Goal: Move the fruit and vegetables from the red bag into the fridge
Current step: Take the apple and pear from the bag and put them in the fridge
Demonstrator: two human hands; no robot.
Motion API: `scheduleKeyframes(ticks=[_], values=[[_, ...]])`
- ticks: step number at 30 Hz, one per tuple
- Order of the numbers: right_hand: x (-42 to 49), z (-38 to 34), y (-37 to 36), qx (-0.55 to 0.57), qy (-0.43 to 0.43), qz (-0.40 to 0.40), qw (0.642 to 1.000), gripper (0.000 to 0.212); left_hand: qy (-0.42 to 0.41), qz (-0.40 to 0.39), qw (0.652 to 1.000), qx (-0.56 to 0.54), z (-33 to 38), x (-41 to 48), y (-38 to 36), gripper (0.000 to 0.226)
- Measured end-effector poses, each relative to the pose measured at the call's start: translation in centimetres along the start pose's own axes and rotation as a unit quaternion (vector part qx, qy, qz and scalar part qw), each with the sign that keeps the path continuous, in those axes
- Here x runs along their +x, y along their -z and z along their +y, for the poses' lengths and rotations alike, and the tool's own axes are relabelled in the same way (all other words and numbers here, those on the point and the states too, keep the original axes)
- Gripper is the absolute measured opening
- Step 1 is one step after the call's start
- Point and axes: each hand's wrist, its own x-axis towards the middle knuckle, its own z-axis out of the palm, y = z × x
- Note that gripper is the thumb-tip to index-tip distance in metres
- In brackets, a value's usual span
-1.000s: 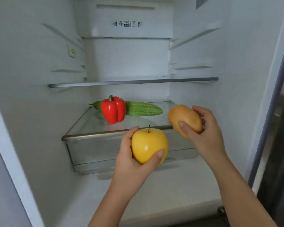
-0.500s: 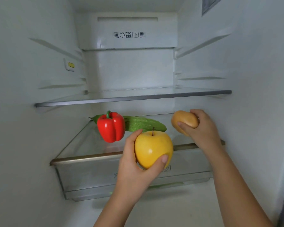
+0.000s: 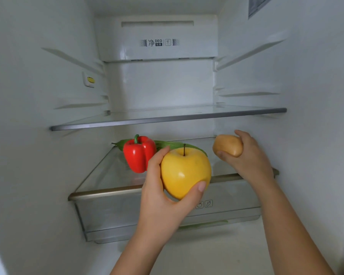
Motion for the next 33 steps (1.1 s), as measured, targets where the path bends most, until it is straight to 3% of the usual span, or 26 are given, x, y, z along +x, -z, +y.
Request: scheduleKeyframes(ticks=[4, 16, 23, 28, 33], values=[[-0.3, -0.2, 0.1, 0.005, 0.011, 0.015, 1.000, 0.075, -0.044, 0.000, 0.999, -0.005, 2.0, 0.4, 0.8, 0.067], [-3.5, -2.5, 2.0, 0.033, 0.091, 0.075, 0.992, 0.059, -0.052, 0.058, 0.997, -0.006, 4.4, 4.1, 3.3, 0.067], [-3.6, -3.6, 2.6, 0.015, 0.136, 0.094, 0.986, 0.051, -0.064, 0.089, 0.993, 0.046, 5.5, 7.9, 3.9, 0.069], [-2.4, -2.4, 1.5, -0.003, 0.125, 0.108, 0.986, 0.049, -0.037, 0.062, 0.993, 0.089, 5.1, 11.7, 3.5, 0.068], [-1.0, -0.8, 0.2, -0.034, 0.134, 0.134, 0.981, 0.047, -0.002, -0.025, 0.992, 0.127, 4.3, 14.4, 2.7, 0.055]])
